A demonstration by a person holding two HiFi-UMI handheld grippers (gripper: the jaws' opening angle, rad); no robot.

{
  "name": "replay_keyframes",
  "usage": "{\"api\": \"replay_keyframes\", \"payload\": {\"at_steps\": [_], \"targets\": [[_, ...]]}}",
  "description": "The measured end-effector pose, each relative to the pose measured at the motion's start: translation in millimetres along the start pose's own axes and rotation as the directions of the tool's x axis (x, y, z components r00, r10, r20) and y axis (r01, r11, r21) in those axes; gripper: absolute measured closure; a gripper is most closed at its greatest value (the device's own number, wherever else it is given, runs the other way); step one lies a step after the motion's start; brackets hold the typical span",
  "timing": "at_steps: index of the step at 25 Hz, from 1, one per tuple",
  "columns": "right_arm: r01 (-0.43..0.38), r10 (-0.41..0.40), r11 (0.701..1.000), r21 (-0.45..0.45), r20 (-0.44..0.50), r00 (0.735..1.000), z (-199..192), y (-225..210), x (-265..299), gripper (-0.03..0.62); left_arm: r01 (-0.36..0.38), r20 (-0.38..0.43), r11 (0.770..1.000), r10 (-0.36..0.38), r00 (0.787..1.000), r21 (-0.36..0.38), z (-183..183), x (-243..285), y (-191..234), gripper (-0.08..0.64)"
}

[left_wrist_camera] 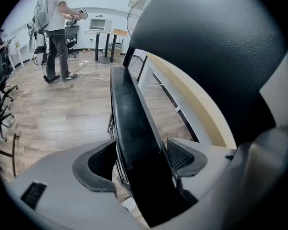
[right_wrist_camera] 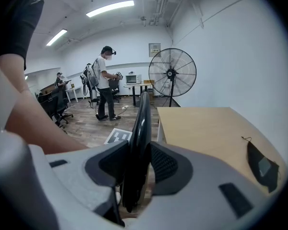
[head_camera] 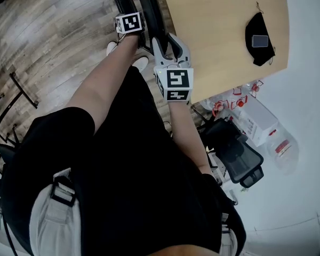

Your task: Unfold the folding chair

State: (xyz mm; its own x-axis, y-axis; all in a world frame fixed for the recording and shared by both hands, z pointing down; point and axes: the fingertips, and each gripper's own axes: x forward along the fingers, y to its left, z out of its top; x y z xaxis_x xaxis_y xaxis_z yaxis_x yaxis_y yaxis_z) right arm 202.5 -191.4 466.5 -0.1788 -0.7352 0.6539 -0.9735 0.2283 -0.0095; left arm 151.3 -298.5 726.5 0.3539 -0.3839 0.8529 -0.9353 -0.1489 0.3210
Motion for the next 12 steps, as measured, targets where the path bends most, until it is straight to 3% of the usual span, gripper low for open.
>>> {"api": "replay_keyframes", "payload": {"at_steps": [3,7,12], "targets": [[-0.002,0.002,1.0,-0.003,0.0,1.0,-0.2,-2.7,-0.4,0.448,-0.022,0.01,1.0,0.022,1.0,0.02,-0.4,1.4,-2.1,0.251],[0.003,-0.003,1.0,-0.012,-0.009,1.0,-1.5,-3.8,-0.6,0.448,-0.032,0.032,0.998,0.031,0.999,0.058,0.4,-2.3,-3.8,0.318],[0.002,-0.002,1.0,-0.022,-0.019,1.0,-2.8,-2.7,-1.5,0.448,-0.023,0.03,0.999,0.022,0.999,0.037,-4.7,-5.1,1.2,0.33]]}}
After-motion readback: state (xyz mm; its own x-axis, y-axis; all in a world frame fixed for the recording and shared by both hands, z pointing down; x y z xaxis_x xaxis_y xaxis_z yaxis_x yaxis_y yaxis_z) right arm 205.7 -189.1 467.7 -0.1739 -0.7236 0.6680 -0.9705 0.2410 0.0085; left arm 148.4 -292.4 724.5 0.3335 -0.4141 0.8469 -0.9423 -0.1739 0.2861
